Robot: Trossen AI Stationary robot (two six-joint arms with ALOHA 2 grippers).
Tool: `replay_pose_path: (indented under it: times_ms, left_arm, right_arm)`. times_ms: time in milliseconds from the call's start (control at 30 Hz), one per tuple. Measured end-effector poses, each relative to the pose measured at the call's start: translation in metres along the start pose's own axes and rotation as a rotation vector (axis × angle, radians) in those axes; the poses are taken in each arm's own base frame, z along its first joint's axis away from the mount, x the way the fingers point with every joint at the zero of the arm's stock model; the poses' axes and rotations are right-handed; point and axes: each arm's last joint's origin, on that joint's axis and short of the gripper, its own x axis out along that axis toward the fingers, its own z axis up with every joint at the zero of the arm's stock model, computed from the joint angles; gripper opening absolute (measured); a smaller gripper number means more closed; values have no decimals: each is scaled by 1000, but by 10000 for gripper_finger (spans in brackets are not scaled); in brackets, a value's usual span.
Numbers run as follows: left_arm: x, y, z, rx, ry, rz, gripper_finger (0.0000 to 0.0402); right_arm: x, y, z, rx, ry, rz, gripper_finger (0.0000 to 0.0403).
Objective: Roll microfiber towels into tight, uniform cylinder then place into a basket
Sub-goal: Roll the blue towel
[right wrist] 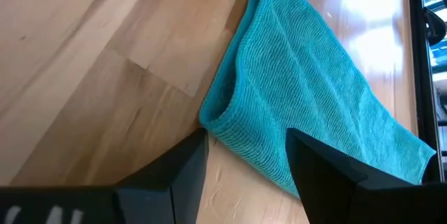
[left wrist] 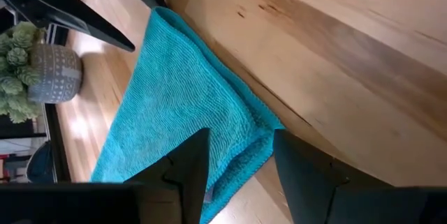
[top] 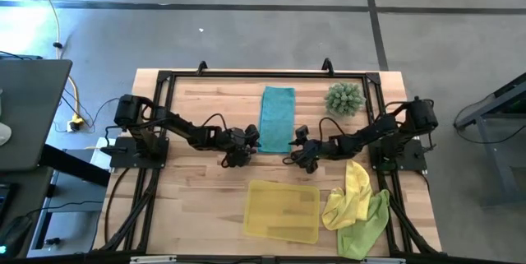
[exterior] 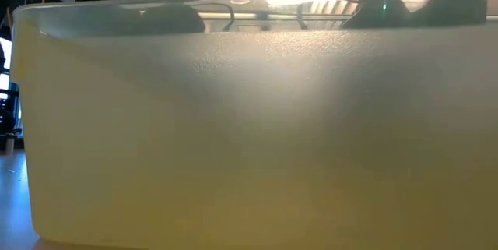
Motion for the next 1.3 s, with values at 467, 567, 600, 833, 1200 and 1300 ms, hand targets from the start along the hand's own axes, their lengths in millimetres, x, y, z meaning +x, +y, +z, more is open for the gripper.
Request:
replay_pose_path:
  times_ms: [467,567,600,833,1200,1300]
  left_arm:
    - [0,-4,-4,-57,97,-43,147]
    - [0,-5,-5,-88,93,-61,147]
    - [0,-6,-5,-99,98,-65,147]
    - [0,-1,6,-228,183,-44,147]
    - [7,6,14,-181,208,-123,147]
    - [14,4,15,-86,195,-111,147]
  right_arm:
    - [1,-1,-1,14,-1,2,190]
    - [1,-1,-1,34,-1,2,190]
    - [1,-1,-1,39,-2,1,190]
    - [1,-1,-1,45,-8,-3,190]
    - [1,-1,-1,96,-8,-4,190]
    - [1,-1,-1,96,-9,-4,190]
